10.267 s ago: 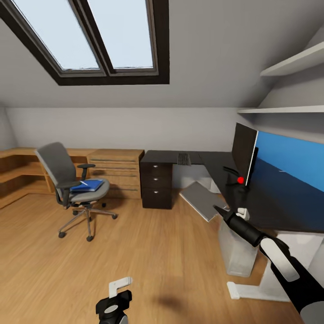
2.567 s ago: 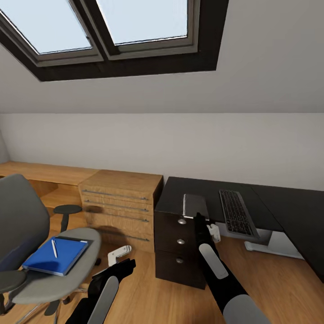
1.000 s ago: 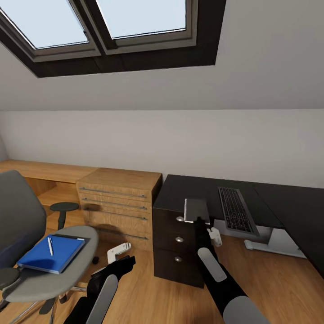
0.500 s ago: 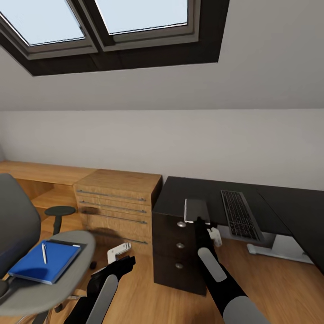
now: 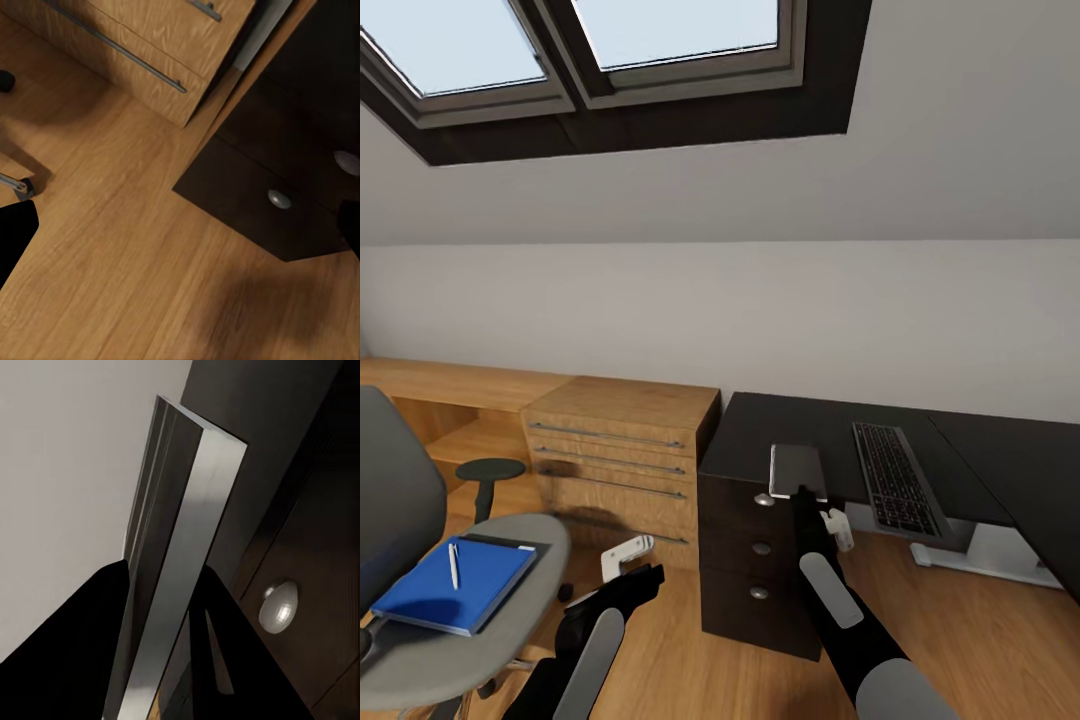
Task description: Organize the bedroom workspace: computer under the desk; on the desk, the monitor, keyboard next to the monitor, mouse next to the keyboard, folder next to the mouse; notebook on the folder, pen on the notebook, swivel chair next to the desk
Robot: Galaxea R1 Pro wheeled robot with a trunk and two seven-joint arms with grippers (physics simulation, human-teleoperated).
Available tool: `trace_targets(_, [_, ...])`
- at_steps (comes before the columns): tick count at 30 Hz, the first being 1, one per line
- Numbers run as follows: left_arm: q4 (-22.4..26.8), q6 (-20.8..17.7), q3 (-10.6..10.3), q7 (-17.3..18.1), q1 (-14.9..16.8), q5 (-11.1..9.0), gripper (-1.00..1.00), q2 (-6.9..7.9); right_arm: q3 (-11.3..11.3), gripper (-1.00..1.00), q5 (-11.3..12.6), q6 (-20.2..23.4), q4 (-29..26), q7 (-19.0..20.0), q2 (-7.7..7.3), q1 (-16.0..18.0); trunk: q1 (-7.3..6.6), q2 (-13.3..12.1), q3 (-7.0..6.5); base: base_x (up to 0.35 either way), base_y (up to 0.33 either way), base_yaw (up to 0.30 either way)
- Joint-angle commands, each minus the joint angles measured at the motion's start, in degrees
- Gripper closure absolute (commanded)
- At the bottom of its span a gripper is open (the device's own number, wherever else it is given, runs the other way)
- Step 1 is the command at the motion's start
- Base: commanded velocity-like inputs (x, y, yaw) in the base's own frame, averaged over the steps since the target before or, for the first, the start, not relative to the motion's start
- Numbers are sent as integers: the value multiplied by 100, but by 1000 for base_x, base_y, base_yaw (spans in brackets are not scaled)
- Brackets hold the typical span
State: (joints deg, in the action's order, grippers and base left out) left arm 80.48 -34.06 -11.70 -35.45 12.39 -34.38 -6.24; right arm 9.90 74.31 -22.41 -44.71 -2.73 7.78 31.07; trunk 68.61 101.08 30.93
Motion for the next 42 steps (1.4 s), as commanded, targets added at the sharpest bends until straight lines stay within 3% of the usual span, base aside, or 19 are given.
trace_targets(1, [13, -4, -7, -60, 3, -60, -100, 0, 26, 100, 22, -35, 0, -25, -4, 5, 0, 5, 7, 0, 0, 0])
trace_targets(7, [19, -4, -8, -65, 6, -60, -100, 0, 21, 100, 22, -35, -3, -25, -4, 5, 88, 165, 79, 0, 0, 0])
trace_targets(14, [20, -4, -8, -67, 5, -60, -100, 0, 24, 100, 22, -35, -3, -25, -4, 5, 88, 165, 79, 0, 0, 0])
trace_targets(18, [16, -4, -8, -68, 6, -60, -100, 0, 23, 100, 22, -35, -3, -25, -4, 5, 176, 326, 151, 0, 0, 0])
trace_targets(42, [11, -4, -8, -68, 2, -68, -100, 0, -14, 100, 22, -49, -3, -45, -13, 5, 176, 326, 151, 0, 0, 0])
